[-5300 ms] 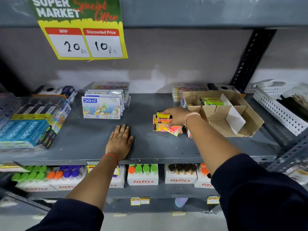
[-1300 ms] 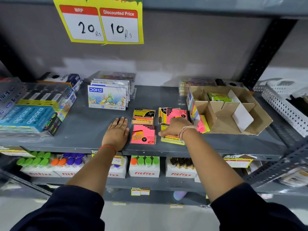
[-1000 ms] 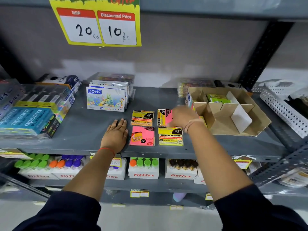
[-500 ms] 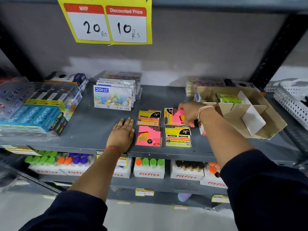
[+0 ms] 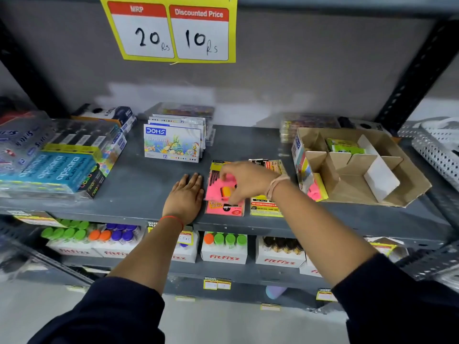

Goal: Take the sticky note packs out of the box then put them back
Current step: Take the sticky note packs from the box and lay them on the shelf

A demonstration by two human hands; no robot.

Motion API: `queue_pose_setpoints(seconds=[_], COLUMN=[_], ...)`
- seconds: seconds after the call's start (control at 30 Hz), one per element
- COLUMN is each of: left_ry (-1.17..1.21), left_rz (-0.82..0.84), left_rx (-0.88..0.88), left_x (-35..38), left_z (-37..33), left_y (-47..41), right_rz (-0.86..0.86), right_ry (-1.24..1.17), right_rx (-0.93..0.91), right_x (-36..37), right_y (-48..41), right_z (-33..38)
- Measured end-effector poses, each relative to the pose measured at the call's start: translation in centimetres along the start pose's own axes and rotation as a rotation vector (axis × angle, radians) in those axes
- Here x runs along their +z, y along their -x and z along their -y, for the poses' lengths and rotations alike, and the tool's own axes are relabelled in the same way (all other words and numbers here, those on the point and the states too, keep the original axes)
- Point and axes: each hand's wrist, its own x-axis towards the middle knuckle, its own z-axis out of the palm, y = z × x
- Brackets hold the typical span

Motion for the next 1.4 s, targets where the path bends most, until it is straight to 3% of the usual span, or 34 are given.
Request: queue_pose_setpoints(seconds=[0.2,0.4,0.6,0.83,0.97,1.1,1.4], left_ry=[-0.001,-0.006,-0.009,-0.003,0.001,0.02,0.031], left_rz=[-0.004,-0.005,-0.005,-0.005,-0.01,-0.015,-0.007], left_rx=[-0.006,-0.009,-0.006,-0.014,-0.015,-0.019,-0.011], left_x=[0.2,0.2,0.1,0.1,0.2,0.4,0.5], left_z=[0.2,0.1,0.0,0.1,0.0,0.1,0.3], left_y=[-0.2,-0.2,-0.1,0.0,0.0,-0.2,-0.3], right_rz=[0.037,-0.053,0.088,0.137,0.038,-0.071,0.054], right_ry=[0.05,0.049,0.104,0.087,0.073,-0.089,-0.141], right_rx=[0.048,0.131,0.318,0.313,0.289,0.232,0.17], right_x=[3.1,-2.3,-2.1,-2.5,-3.4,-4.4,0.2], right_y=[-0.3,-1.3,-2.7,-2.7,-2.5,-3.4,-6.9], right_z=[0.0,-4.5,-8.9,-9.1,-8.7,-6.7,-3.5])
